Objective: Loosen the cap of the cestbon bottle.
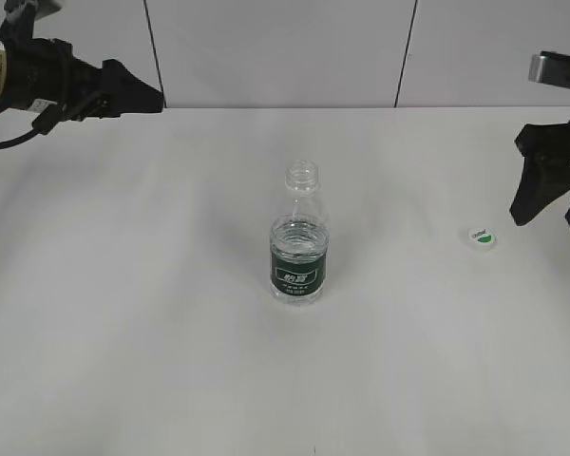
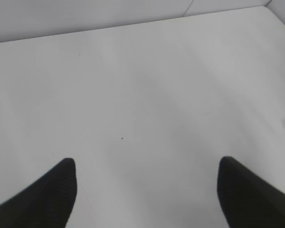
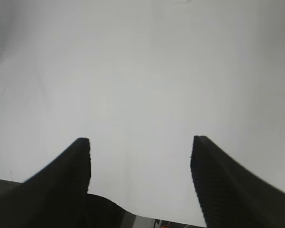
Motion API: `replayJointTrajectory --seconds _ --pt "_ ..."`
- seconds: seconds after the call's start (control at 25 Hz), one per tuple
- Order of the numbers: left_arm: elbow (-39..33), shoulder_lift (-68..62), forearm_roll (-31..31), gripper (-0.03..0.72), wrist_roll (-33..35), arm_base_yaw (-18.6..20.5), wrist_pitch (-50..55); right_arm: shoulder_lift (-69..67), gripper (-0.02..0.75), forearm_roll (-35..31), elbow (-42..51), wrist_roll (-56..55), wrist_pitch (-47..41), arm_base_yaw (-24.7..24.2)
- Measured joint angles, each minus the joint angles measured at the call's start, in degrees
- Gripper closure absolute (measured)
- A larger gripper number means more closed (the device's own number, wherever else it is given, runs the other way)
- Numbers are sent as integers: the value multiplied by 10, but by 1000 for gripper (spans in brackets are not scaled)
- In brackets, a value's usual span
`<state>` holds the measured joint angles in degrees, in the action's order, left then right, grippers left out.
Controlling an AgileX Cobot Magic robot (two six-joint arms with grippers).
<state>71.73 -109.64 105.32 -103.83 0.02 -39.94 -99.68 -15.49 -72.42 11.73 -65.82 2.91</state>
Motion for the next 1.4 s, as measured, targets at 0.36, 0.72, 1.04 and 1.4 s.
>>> replayJointTrajectory --seconds 0.36,0.72,1.04,1.4 --pt "0 1 1 142 -2 13 -59 160 234 7 41 1 -17 0" --pt "0 1 1 184 -2 30 -101 423 234 21 166 2 -35 0" --pt "0 1 2 197 -2 30 -131 674 234 42 256 2 -40 0" --pt "0 1 2 197 -2 30 -138 916 234 135 376 10 6 0"
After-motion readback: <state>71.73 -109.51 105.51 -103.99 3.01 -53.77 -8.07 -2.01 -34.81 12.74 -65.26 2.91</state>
